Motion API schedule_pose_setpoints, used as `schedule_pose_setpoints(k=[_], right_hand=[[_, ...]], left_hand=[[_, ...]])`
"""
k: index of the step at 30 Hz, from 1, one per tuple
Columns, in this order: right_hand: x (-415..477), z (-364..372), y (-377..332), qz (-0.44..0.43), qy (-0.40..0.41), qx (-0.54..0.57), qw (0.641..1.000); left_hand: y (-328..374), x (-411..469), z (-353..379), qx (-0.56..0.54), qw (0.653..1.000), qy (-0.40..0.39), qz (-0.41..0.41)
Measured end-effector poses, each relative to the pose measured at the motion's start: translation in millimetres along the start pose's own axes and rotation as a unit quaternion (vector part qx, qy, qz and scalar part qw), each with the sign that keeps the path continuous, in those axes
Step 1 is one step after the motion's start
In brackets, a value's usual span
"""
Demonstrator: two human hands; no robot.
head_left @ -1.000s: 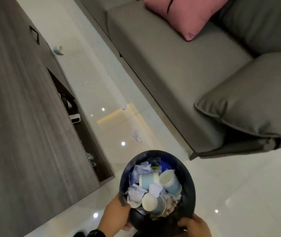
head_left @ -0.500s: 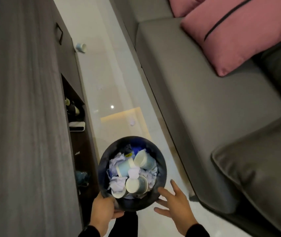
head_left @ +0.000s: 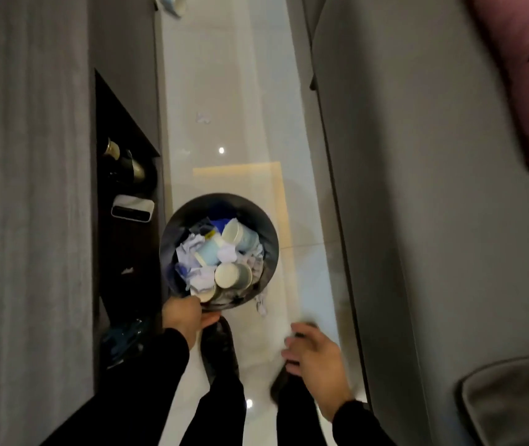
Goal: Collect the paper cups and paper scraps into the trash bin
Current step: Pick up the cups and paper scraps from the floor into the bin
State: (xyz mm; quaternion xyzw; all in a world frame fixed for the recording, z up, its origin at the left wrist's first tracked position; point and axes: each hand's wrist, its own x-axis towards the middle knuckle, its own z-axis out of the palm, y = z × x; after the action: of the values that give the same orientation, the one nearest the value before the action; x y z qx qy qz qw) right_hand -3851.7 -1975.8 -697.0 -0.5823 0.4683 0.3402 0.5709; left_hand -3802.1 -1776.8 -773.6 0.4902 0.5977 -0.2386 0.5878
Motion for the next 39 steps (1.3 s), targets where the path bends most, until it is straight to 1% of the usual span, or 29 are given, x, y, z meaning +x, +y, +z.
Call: schedule_pose_setpoints(k=[3, 5, 12, 14, 18, 20, 22, 24, 26, 27, 29, 30, 31, 32, 33, 34, 35, 36, 37, 39], right_hand=[[30, 13, -22, 0.017, -0.037, 0.020, 0.999], [46, 19, -31, 0.038, -0.065, 0.019, 0.997], [97, 5, -22, 0.108, -0.093, 0.010, 0.990], [110, 2, -16, 0.109, -0.089, -0.030, 0.990], [134, 2, -9, 0.089, -0.056, -0.163, 0.981], [145, 3, -6, 0.076, -0.058, -0.223, 0.970], [150, 5, -7, 0.054, -0.060, -0.303, 0.950], [152, 9, -10, 0.046, -0.065, -0.330, 0.941], [155, 12, -10, 0.042, -0.069, -0.339, 0.937], [158, 13, -10, 0.040, -0.070, -0.342, 0.936], [167, 14, -8, 0.031, -0.070, -0.354, 0.932], [174, 13, -5, 0.024, -0.070, -0.367, 0.927], [182, 13, -2, 0.016, -0.073, -0.380, 0.922], [190, 13, 3, 0.008, -0.079, -0.394, 0.916], [199, 14, 8, 0.001, -0.088, -0.408, 0.909], [209, 15, 14, -0.007, -0.097, -0.421, 0.902], [220, 18, 20, -0.015, -0.106, -0.432, 0.895], [232, 21, 28, -0.021, -0.116, -0.443, 0.889], [243, 26, 36, -0.024, -0.125, -0.453, 0.883], [266, 35, 53, -0.022, -0.140, -0.465, 0.874]], left_hand=[[9, 15, 5, 0.024, 0.999, 0.003, 0.022], [15, 24, 7, 0.014, 1.000, -0.004, 0.024], [19, 49, 19, -0.038, 0.999, 0.029, -0.001], [11, 58, 19, -0.041, 0.998, 0.045, -0.014], [-15, 72, 13, -0.056, 0.996, 0.073, -0.015], [-28, 79, 11, -0.076, 0.994, 0.082, -0.010], [-35, 80, 11, -0.077, 0.994, 0.083, -0.006], [-39, 69, 11, -0.066, 0.995, 0.070, -0.009], [-48, 51, 16, -0.036, 0.997, 0.065, -0.021], [-54, 40, 21, -0.004, 0.998, 0.061, -0.035], [-70, 25, 35, 0.083, 0.995, 0.021, -0.047], [-81, 23, 43, 0.140, 0.989, -0.008, -0.042], [-92, 28, 50, 0.229, 0.972, -0.045, -0.016], [-102, 36, 55, 0.321, 0.944, -0.076, 0.010], [-109, 45, 60, 0.419, 0.903, -0.094, 0.036], [-114, 55, 65, 0.494, 0.861, -0.110, 0.056], [-118, 65, 69, 0.535, 0.834, -0.119, 0.066], [-123, 77, 72, 0.561, 0.816, -0.123, 0.074], [-127, 88, 76, 0.581, 0.801, -0.119, 0.080], [-135, 109, 77, 0.601, 0.787, -0.110, 0.090]])
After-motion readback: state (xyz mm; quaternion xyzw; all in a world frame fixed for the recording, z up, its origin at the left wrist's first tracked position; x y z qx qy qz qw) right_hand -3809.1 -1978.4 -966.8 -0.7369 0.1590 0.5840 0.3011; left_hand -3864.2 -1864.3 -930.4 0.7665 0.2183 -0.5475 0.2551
